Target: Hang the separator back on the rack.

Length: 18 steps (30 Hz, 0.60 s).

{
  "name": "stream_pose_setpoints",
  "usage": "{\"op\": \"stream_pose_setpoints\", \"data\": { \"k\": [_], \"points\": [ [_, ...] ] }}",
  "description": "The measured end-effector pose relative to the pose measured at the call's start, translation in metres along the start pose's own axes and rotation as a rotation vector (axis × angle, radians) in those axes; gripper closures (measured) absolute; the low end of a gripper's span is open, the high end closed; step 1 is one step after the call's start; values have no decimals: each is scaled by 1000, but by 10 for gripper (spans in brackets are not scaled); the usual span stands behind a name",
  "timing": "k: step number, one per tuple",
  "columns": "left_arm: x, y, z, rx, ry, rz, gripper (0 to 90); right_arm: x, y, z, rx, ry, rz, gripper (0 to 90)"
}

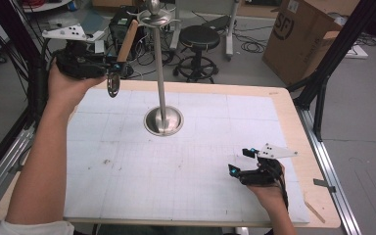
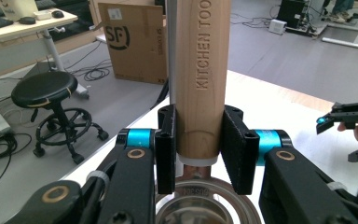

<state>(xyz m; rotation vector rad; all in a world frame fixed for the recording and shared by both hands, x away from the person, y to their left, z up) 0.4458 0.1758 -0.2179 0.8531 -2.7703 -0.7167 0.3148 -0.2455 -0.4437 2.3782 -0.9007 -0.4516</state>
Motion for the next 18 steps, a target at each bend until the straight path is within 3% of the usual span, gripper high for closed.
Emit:
{"op": "stream_pose_setpoints", "data": {
  "k": [18],
  "points": [
    [-5,-26,1,-14,17,20,686,1,6,8,-3,-14,5,145]
  ]
}}
Point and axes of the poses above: each handheld gripper's, and its own axes: y roughly backward along the jaws, z roughly out of its underside, x roughly to its right, the point moved 6 cm from there along -y, roughly forward along the jaws, and after that the axes turned 10 degrees about -x, right-handed, at the moved point
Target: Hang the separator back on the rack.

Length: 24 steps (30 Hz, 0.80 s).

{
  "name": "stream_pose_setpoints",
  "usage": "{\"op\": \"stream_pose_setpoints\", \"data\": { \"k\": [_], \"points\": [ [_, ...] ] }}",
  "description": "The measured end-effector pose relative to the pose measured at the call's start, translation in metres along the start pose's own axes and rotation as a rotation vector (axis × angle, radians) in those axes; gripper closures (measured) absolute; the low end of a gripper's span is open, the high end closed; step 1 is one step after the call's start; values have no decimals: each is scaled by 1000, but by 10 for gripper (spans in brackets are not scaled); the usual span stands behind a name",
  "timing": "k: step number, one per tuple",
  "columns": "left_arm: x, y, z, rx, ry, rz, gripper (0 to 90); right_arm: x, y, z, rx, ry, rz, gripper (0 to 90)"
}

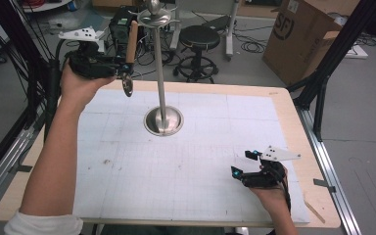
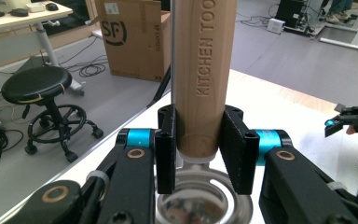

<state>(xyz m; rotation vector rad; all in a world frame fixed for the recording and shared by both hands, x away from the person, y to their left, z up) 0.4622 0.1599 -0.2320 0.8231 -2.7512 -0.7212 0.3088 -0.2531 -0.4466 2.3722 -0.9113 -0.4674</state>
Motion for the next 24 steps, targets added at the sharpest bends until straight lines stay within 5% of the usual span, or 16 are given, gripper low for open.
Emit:
{"op": "stream_pose_setpoints", "data": {
  "k": [7,10,24],
  "points": [
    [-1,-6,0,1,13,22,673,0,3,3,-2,-3,5,145],
    [-3,-6,2,-11,31,3,539,-1,4,3,-2,-3,6,144],
    [-3,11,24,8,44,37,336,-3,2,4,-12,3,10,145]
  ]
}}
Point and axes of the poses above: each handheld gripper's, and its own axes: y roughly backward along the jaws, z roughly out of its underside, x roughly to its right, the point moved 6 cm from there along -y, roughly forward along the jaws, and after that the axes turned 10 degrees about -x, right-handed, at the moved point
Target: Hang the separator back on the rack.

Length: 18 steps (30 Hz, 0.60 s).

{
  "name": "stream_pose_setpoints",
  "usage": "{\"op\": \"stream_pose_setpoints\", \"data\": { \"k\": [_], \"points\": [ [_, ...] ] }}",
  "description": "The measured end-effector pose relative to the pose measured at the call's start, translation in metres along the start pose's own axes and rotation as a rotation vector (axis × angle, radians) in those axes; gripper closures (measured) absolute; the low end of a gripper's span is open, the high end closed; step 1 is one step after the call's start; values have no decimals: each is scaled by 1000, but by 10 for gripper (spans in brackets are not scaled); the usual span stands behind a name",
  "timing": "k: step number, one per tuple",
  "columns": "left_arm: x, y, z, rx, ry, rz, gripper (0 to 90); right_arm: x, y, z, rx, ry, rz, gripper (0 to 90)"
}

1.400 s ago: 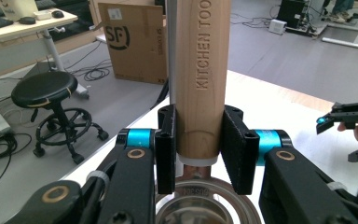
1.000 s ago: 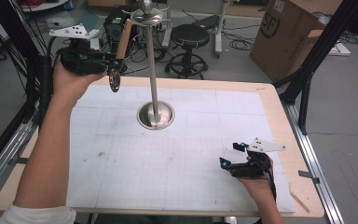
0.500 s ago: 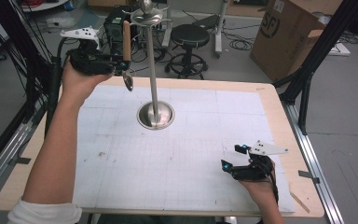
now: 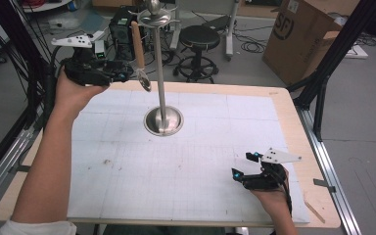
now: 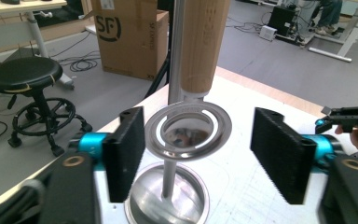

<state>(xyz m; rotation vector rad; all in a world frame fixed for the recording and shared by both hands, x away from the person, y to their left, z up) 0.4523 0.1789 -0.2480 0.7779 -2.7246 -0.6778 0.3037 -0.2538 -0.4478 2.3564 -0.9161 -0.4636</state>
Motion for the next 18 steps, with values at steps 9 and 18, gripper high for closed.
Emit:
{"op": "stream_pose_setpoints", "data": {
  "k": [9,18],
  "points": [
    [13,12,19,12,-35,29,275,-2,0,-3,3,8,-1,144],
    [26,28,29,46,-58,33,174,-4,-5,-5,0,24,-6,145]
  ]
}}
Point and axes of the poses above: each handheld gripper's, and its own axes: y roughly backward along the jaws, z roughly out of its underside, x roughly to its right, the point moved 6 cm from there along -y, roughly forward along the jaws, and after that the axes turned 10 degrees about -x, right-handed, at the moved point
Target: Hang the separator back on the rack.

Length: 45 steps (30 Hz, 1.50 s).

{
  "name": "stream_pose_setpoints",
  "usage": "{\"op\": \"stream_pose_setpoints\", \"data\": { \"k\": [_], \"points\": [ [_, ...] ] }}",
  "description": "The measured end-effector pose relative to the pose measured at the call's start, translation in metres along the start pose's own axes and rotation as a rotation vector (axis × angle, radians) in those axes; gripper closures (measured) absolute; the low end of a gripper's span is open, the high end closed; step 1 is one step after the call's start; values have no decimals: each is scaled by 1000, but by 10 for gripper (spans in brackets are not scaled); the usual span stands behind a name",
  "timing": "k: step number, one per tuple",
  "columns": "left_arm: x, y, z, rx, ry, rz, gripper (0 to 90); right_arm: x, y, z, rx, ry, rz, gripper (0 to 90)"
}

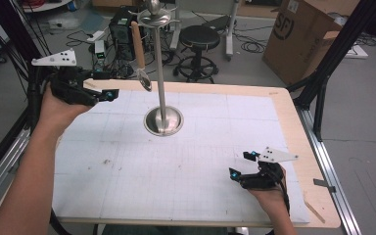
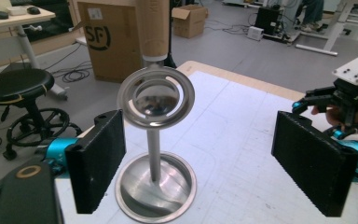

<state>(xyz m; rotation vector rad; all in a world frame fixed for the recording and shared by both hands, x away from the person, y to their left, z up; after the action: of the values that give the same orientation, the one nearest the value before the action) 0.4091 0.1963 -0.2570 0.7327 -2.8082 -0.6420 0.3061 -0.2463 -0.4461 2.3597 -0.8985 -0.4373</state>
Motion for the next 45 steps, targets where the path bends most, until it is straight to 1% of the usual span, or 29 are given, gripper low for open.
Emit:
{"op": "stream_pose_setpoints", "data": {
  "k": [2,3,6,11,14,20,24,25,31,32,37,40,42,45],
  "points": [
    [2,1,3,3,-2,10,160,0,0,-1,2,2,-1,145],
    [3,1,4,7,6,11,160,-1,0,-1,1,0,-2,145],
    [3,2,11,0,7,11,160,-1,-2,-2,0,-6,-3,144],
    [6,1,23,6,14,25,147,-2,-8,-4,-9,7,-9,144],
    [6,2,29,-3,13,22,131,-3,-9,-6,-11,15,-11,144],
    [8,3,36,0,24,29,113,-3,-8,-6,-4,9,-10,145],
    [10,3,43,-6,22,31,96,-4,-10,-5,-12,10,-12,145],
    [10,3,45,-6,21,33,93,-4,-10,-6,-13,16,-10,144],
    [14,-2,57,-9,30,41,76,-4,-10,-6,-15,10,-10,144],
    [15,-3,59,-9,34,43,73,-3,-10,-6,-11,17,-9,144],
    [21,-7,68,-6,30,58,68,-4,-10,-5,-12,10,-14,145],
    [23,-8,73,24,45,73,68,-4,-12,-5,-16,7,-13,144],
    [25,-8,77,32,49,70,68,-4,-11,-5,-15,14,-15,145],
    [27,-7,82,24,48,64,65,-3,-9,-6,-6,12,-13,145]
  ]
}}
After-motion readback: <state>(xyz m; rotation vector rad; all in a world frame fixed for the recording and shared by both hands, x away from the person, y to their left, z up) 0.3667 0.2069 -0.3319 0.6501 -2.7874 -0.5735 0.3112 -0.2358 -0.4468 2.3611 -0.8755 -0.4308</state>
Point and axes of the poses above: each handheld gripper's, and its own axes: y roughly backward along the jaws, z roughly out of its underside, x roughly to its right, the point moved 6 cm from there along -y, roughly forward along the jaws, and after that the axes turned 10 degrees about -x, right-handed, at the moved point
